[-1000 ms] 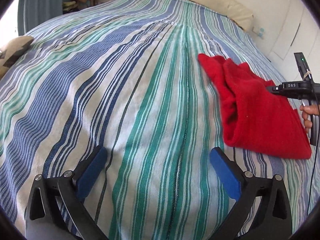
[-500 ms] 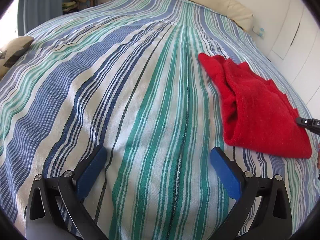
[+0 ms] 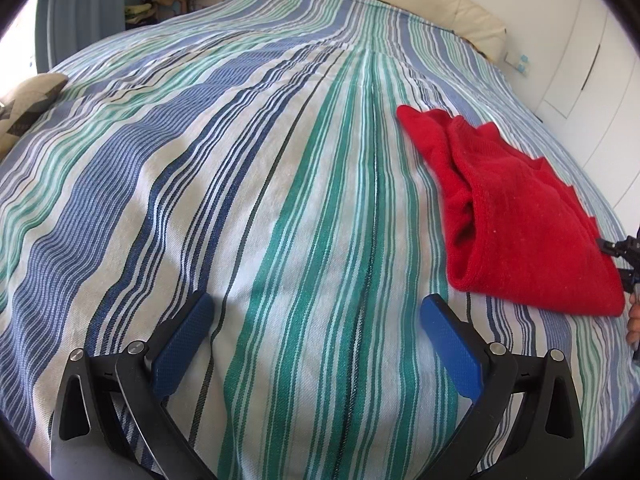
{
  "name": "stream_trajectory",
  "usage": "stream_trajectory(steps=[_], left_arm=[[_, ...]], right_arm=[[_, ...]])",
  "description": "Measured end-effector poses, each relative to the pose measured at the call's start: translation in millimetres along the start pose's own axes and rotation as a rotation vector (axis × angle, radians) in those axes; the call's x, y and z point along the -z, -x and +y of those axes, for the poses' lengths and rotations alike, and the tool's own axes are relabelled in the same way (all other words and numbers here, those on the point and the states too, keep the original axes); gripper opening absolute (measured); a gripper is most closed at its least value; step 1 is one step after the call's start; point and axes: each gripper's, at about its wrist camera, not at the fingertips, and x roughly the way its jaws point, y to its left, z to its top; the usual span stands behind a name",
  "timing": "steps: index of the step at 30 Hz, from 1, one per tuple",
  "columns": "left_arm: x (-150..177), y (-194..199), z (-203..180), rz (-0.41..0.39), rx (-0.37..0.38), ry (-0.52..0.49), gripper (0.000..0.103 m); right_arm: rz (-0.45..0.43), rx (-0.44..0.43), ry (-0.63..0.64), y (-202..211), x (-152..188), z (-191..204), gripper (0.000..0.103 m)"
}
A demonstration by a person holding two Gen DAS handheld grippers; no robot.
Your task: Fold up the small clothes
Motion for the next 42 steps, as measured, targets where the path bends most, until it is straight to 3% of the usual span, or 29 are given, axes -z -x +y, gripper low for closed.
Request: stream_trajectory(steps=[1, 2, 3, 5, 7, 9, 12, 17, 20, 22, 24, 25, 27, 29, 32, 33, 36, 38, 40, 42], left_arm=[[-0.1, 0.0, -0.1, 0.000, 0.001, 0.000, 0.102], [0.1, 0.1, -0.1, -0.001, 0.002, 0.001, 0.102], [0.3, 0.2, 0.4, -0.002, 0.004, 0.002, 0.102], [0.7, 0.5, 1.7, -0.005, 0.010, 0.006, 0.102], [0.6, 0.8, 2.8, -0.006, 0.015, 0.010, 0.102], [0.7, 1.1, 3.3, -0.008, 0.017, 0.012, 0.102], [1.0, 1.6, 3.9, -0.008, 0.018, 0.012, 0.102], [0.6, 2.0, 5.0, -0.008, 0.028, 0.017, 0.102], [0.4, 2.2, 5.4, -0.009, 0.032, 0.019, 0.102], [0.4, 2.4, 5.3, -0.009, 0.032, 0.019, 0.102], [0.3, 2.6, 5.7, -0.010, 0.033, 0.020, 0.102], [0.4, 2.7, 5.7, -0.010, 0.034, 0.020, 0.102], [0.2, 2.7, 6.4, -0.011, 0.038, 0.022, 0.102], [-0.1, 2.3, 6.7, -0.010, 0.038, 0.022, 0.102], [-0.1, 2.3, 6.8, -0.010, 0.039, 0.023, 0.102], [-0.2, 2.3, 6.9, -0.010, 0.039, 0.023, 0.102], [-0.4, 2.0, 6.8, -0.011, 0.037, 0.022, 0.102], [-0.5, 1.8, 6.4, -0.011, 0.034, 0.021, 0.102], [-0.5, 1.7, 5.7, -0.012, 0.033, 0.020, 0.102], [-0.5, 2.0, 6.0, -0.012, 0.036, 0.022, 0.102]], right_arm=[[0.023, -0.009, 0.000, -8.5, 3.2, 0.6, 0.048], [0.027, 0.040, 0.027, -11.9, 4.5, 3.9, 0.016], [0.019, 0.062, 0.035, -11.9, 4.8, 7.2, 0.011], [-0.010, 0.086, 0.022, -2.0, 3.9, 15.8, 0.010], [-0.022, 0.151, 0.093, 9.9, 0.4, 45.1, 0.010], [-0.030, 0.185, 0.198, 18.7, -4.8, 90.2, 0.010], [-0.042, 0.159, 0.302, 20.2, -13.5, 166.5, 0.010], [0.022, 0.047, 0.327, -32.1, -11.1, 267.2, 0.010], [0.054, 0.041, 0.327, -78.3, 3.9, 302.8, 0.010], [0.063, 0.074, 0.324, -107.0, 17.3, 314.1, 0.012], [0.086, 0.112, 0.323, -130.0, 30.5, 319.1, 0.025], [0.122, 0.094, 0.308, -138.2, 35.6, 318.9, 0.036], [0.192, -0.065, 0.250, -141.3, 42.1, 316.9, 0.041], [0.206, -0.226, 0.231, -127.1, 44.1, 317.9, 0.056], [0.124, -0.313, 0.279, -87.1, 35.3, 317.1, 0.061], [0.089, -0.297, 0.304, -72.8, 30.7, 313.0, 0.061], [0.031, -0.136, 0.444, -47.3, 34.9, 298.4, 0.059], [0.086, -0.049, 0.552, -54.8, 51.0, 291.7, 0.036], [0.146, 0.019, 0.650, -73.2, 72.2, 289.2, 0.031], [0.144, 0.058, 0.710, -95.5, 90.5, 291.3, 0.031]])
